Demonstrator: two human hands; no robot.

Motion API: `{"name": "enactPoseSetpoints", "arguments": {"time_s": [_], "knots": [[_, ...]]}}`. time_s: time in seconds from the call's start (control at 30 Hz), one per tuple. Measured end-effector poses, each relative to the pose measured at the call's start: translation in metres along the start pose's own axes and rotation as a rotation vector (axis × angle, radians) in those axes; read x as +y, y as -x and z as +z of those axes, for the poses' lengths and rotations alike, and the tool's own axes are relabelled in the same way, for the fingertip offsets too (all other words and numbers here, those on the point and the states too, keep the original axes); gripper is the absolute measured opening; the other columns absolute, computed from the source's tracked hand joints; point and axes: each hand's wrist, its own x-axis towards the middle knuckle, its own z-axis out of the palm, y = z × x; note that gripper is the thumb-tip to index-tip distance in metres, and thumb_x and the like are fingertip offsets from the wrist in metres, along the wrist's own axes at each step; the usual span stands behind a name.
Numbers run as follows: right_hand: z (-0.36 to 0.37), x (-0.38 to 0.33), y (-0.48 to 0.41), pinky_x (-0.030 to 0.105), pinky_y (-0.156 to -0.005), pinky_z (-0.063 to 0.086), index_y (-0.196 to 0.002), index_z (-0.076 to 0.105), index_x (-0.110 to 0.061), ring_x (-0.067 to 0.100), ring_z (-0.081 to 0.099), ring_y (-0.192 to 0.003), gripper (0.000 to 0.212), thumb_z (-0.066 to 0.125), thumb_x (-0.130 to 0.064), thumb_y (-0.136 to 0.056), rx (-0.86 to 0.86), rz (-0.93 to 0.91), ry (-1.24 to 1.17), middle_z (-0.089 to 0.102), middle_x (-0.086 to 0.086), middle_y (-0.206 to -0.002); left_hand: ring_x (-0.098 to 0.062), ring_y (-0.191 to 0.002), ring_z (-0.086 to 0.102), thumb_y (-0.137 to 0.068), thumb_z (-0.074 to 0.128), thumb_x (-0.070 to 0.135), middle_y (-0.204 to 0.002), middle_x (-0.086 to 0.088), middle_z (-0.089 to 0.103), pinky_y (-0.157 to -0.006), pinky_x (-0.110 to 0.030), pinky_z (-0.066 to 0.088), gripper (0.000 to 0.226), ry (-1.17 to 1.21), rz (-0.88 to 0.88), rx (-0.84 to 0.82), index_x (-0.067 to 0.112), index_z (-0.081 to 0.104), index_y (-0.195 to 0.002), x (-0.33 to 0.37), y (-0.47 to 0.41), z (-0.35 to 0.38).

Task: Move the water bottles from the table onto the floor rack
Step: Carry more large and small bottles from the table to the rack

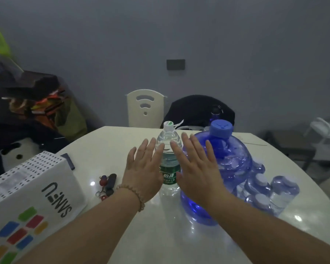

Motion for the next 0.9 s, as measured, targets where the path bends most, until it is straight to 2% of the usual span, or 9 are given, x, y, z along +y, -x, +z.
{"name": "enactPoseSetpoints", "arguments": {"time_s": [0.07, 0.23, 0.3, 0.4, 0.47, 0.57, 0.7, 0.8, 0.9], "knots": [[0.007, -0.008, -0.038, 0.052, -0.11, -0.015, -0.149, -0.001, -0.028, 0.029, -0.013, -0.142, 0.082, 0.052, -0.039, -0.088, 0.012, -0.041, 0.09, -0.004, 0.009, -0.158, -0.025, -0.143, 0.005, -0.085, 0.054, 0.044, -0.157, -0.005, 0.013, -0.11, -0.042, -0.007, 0.078, 0.0, 0.039, -0.004, 0.027, 0.008, -0.146, -0.023, -0.011, 0.017], [0.028, -0.019, -0.111, 0.055, -0.106, -0.021, -0.147, -0.002, -0.025, 0.036, -0.013, -0.141, 0.083, 0.048, -0.053, -0.087, -0.047, 0.008, 0.315, -0.003, 0.012, -0.158, -0.026, -0.143, -0.003, -0.086, 0.05, 0.046, -0.158, -0.004, 0.002, -0.112, -0.045, -0.005, 0.083, -0.018, 0.105, -0.038, 0.027, -0.005, -0.145, -0.063, -0.035, 0.052], [0.036, -0.015, -0.122, 0.056, -0.108, -0.014, -0.147, 0.003, -0.025, 0.039, -0.001, -0.142, 0.084, 0.051, -0.056, -0.085, -0.134, 0.03, 0.353, 0.003, 0.014, -0.158, -0.025, -0.143, -0.006, -0.087, 0.047, 0.05, -0.158, -0.004, -0.002, -0.112, -0.045, -0.005, 0.085, 0.001, 0.129, -0.045, 0.026, -0.009, -0.145, -0.069, -0.044, 0.061], [0.036, -0.015, -0.122, 0.055, -0.11, 0.017, -0.144, 0.018, -0.023, 0.037, 0.028, -0.135, 0.08, 0.054, -0.058, -0.081, -0.197, 0.037, 0.32, 0.018, 0.015, -0.154, -0.024, -0.143, -0.007, -0.085, 0.044, 0.06, -0.158, -0.003, -0.004, -0.113, -0.044, -0.002, 0.089, 0.109, 0.158, -0.047, 0.025, -0.011, -0.146, -0.067, -0.057, 0.073], [0.033, -0.021, -0.116, 0.053, -0.106, 0.024, -0.139, 0.025, -0.021, 0.033, 0.037, -0.129, 0.077, 0.056, -0.057, -0.079, -0.185, 0.036, 0.313, 0.025, 0.013, -0.15, -0.023, -0.143, -0.008, -0.081, 0.048, 0.065, -0.158, -0.002, -0.005, -0.114, -0.045, 0.0, 0.096, 0.209, 0.16, -0.061, 0.025, -0.01, -0.146, -0.059, -0.065, 0.08], [0.03, -0.031, -0.102, 0.054, -0.108, 0.02, -0.137, 0.029, -0.022, 0.034, 0.029, -0.133, 0.074, 0.059, -0.054, -0.078, -0.137, 0.043, 0.294, 0.026, 0.014, -0.149, -0.022, -0.144, 0.004, -0.068, 0.06, 0.071, -0.158, 0.0, 0.008, -0.116, -0.047, 0.013, 0.109, 0.461, 0.128, -0.071, 0.026, 0.001, -0.148, -0.045, -0.074, 0.082], [0.024, -0.043, -0.069, 0.055, -0.109, 0.02, -0.137, 0.038, -0.019, 0.037, 0.029, -0.133, 0.068, 0.063, -0.046, -0.08, -0.042, 0.04, 0.276, 0.035, 0.016, -0.145, -0.011, -0.129, 0.038, -0.066, 0.065, 0.062, -0.144, 0.007, 0.036, -0.108, -0.039, 0.036, 0.095, 0.935, 0.128, -0.003, 0.028, 0.022, -0.144, -0.034, -0.065, 0.079], [0.021, -0.048, -0.031, 0.055, -0.111, 0.016, -0.139, 0.039, -0.017, 0.038, 0.026, -0.135, 0.07, 0.068, -0.037, -0.079, 0.041, 0.012, 0.274, 0.035, 0.018, -0.146, -0.008, -0.125, 0.04, -0.068, 0.076, 0.052, -0.139, 0.003, 0.042, -0.104, -0.034, 0.038, 0.091, 0.909, 0.179, 0.042, 0.02, 0.032, -0.142, -0.024, -0.045, 0.081], [0.016, -0.049, 0.016, 0.054, -0.112, 0.012, -0.14, 0.038, -0.016, 0.038, 0.023, -0.135, 0.065, 0.066, -0.024, -0.081, 0.123, -0.048, 0.271, 0.033, 0.019, -0.146, -0.018, -0.121, 0.044, -0.067, 0.076, 0.055, -0.132, -0.005, 0.05, -0.101, -0.039, 0.04, 0.085, 0.876, 0.223, 0.137, 0.016, 0.043, -0.134, -0.012, -0.013, 0.08]]}}
